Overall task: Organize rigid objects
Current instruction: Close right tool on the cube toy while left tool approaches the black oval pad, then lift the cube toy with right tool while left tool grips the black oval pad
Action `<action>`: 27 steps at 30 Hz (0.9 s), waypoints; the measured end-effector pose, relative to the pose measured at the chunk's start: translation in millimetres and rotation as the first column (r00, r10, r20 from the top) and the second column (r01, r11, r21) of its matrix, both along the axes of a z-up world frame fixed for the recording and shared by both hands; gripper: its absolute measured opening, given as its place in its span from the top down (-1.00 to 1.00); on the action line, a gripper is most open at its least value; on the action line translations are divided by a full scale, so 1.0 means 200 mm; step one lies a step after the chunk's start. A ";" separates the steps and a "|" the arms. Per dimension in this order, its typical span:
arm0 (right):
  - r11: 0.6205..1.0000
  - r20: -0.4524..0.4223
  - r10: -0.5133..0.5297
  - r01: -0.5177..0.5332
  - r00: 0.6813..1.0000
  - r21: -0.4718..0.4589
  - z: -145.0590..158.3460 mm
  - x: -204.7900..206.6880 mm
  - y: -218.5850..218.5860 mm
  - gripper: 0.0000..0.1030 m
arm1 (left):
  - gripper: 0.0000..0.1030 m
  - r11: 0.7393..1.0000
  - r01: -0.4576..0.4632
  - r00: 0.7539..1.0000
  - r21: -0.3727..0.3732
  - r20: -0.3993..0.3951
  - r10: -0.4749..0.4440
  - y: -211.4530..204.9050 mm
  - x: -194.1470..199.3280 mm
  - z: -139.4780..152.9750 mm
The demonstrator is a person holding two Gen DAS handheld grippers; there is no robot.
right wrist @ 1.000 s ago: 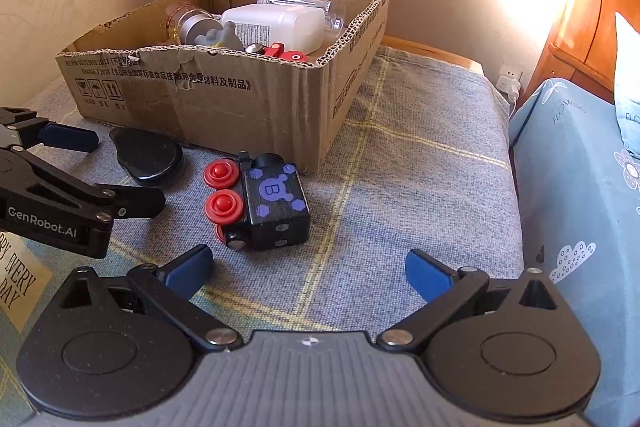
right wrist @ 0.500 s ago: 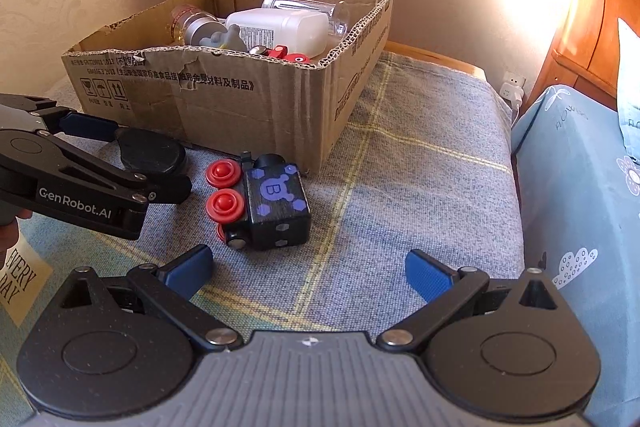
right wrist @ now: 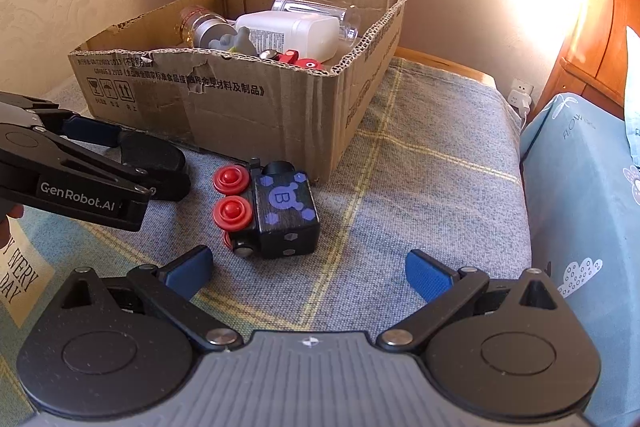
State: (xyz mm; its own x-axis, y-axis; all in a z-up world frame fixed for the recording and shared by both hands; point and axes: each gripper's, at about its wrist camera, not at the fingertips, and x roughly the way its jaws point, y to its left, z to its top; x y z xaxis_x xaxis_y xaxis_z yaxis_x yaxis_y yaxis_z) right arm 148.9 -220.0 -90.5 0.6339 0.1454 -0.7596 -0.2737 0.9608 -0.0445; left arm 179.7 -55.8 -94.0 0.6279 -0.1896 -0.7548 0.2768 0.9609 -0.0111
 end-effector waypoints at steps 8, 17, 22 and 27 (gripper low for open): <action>0.995 0.013 0.095 -0.095 0.995 -0.003 -0.01 0.08 0.11 -1.00 | -0.74 0.999 -0.039 0.999 0.011 -0.006 0.039 0.10 -0.03 0.00; 0.990 0.017 0.138 -0.138 0.990 -0.026 0.02 0.08 0.15 -0.63 | -0.74 1.000 -0.025 1.000 0.005 -0.001 0.025 0.11 -0.03 0.00; 0.991 0.018 0.125 -0.124 0.992 -0.042 0.04 0.08 0.14 -0.30 | -0.74 1.000 -0.009 1.000 0.009 0.002 0.009 0.10 -0.02 0.00; 0.993 0.007 0.107 -0.107 0.994 -0.051 0.05 0.08 0.14 -0.08 | -0.74 1.000 0.024 1.000 0.008 -0.001 -0.024 0.10 -0.02 0.00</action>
